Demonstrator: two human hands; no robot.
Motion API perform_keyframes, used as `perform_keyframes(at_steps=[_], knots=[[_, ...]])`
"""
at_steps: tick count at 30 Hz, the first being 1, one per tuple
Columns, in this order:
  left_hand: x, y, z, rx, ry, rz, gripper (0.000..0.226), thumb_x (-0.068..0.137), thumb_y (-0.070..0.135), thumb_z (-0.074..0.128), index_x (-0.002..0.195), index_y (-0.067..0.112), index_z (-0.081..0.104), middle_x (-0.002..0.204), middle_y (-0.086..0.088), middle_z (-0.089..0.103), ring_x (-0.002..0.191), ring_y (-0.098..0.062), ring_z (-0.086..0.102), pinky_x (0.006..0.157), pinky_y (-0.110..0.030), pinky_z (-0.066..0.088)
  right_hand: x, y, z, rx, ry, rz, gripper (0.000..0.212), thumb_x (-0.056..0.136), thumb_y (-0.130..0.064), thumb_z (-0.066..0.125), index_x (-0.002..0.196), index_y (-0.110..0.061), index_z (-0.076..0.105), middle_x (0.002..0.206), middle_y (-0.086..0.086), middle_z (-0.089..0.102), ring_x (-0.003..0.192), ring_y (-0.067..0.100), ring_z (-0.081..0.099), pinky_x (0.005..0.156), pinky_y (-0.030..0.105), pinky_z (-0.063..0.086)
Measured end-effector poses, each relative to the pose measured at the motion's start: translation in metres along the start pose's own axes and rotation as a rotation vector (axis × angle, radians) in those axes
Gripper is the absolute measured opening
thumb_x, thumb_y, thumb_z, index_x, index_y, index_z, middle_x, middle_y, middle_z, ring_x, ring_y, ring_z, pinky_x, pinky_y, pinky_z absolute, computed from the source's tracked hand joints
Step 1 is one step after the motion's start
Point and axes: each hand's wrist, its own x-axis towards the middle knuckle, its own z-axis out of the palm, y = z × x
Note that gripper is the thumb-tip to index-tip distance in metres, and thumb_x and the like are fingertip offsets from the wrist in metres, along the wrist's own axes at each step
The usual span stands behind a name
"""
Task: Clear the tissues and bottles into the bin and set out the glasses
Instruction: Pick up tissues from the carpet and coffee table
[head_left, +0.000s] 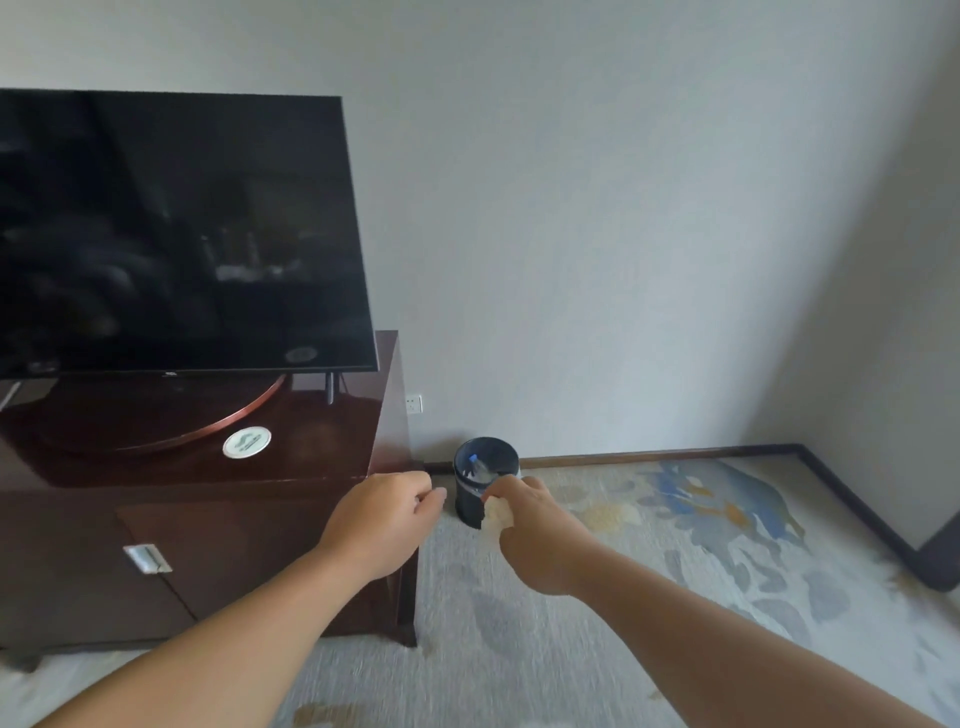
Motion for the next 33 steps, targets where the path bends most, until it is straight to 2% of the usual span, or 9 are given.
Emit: perform_keyframes(at_steps=[6,12,16,19,24,30,33], knots=[[0.075,0.023,0.034,0.030,-0.030,0.019,0.043,0.095,0.037,0.046,0.057,0.018,0.039,0.052,0.002,0.044,0.049,-0.013,0.041,0.048,-0.032,0.025,0.055,0.042,-0.042,0.051,-0.004,0.013,0.052,0.085,0.003,0.039,0.128,-0.027,0.043,0.127,-0.002,0.040,0.085,0.012,0.048,0.054,0.017,0.036],[0.149,0.009,0.073,0.007,-0.082,0.019,0.040,0.096,0.037,0.046,0.063,0.014,0.049,0.057,-0.001,0.051,0.057,-0.020,0.053,0.050,-0.031,0.030,0.127,0.076,-0.062,0.083,-0.007,0.057,0.052,0.087,0.000,0.040,0.130,-0.028,0.042,0.127,-0.002,0.040,0.084,0.014,0.051,0.055,0.018,0.040],[0.220,-0.011,0.090,-0.011,-0.073,0.017,0.041,0.095,0.037,0.046,0.058,0.018,0.040,0.052,0.002,0.044,0.050,-0.016,0.043,0.047,-0.030,0.026,0.187,0.089,-0.078,0.048,0.006,0.083,0.052,0.085,-0.002,0.040,0.129,-0.029,0.042,0.126,-0.002,0.039,0.092,0.020,0.054,0.070,0.031,0.052],[0.281,-0.023,0.099,-0.055,-0.055,0.016,0.043,0.094,0.037,0.047,0.057,0.017,0.034,0.050,0.002,0.040,0.048,-0.015,0.036,0.047,-0.030,0.023,0.236,0.094,-0.102,0.023,0.047,0.098,0.049,0.084,-0.003,0.040,0.125,-0.029,0.044,0.119,-0.002,0.042,0.093,0.020,0.054,0.074,0.030,0.051],[0.359,-0.044,0.119,-0.088,-0.092,0.040,0.043,0.093,0.036,0.048,0.057,0.018,0.035,0.050,0.002,0.042,0.050,-0.015,0.038,0.048,-0.030,0.026,0.313,0.103,-0.131,0.006,0.079,0.135,0.048,0.083,-0.003,0.040,0.124,-0.029,0.045,0.114,-0.004,0.043,0.083,0.014,0.053,0.056,0.020,0.041],[0.431,-0.074,0.146,-0.089,-0.106,-0.030,0.036,0.092,0.034,0.046,0.061,0.016,0.040,0.057,-0.001,0.049,0.054,-0.015,0.043,0.048,-0.030,0.028,0.394,0.121,-0.143,-0.009,0.016,0.146,0.048,0.084,-0.003,0.040,0.124,-0.028,0.045,0.115,-0.003,0.045,0.081,0.012,0.052,0.053,0.018,0.039],[0.468,-0.089,0.166,-0.076,-0.109,-0.065,0.033,0.092,0.030,0.046,0.064,0.013,0.043,0.066,0.000,0.049,0.060,-0.016,0.046,0.050,-0.029,0.029,0.439,0.136,-0.148,0.007,-0.029,0.143,0.049,0.083,-0.002,0.040,0.125,-0.027,0.045,0.114,-0.003,0.044,0.081,0.014,0.053,0.054,0.021,0.044]])
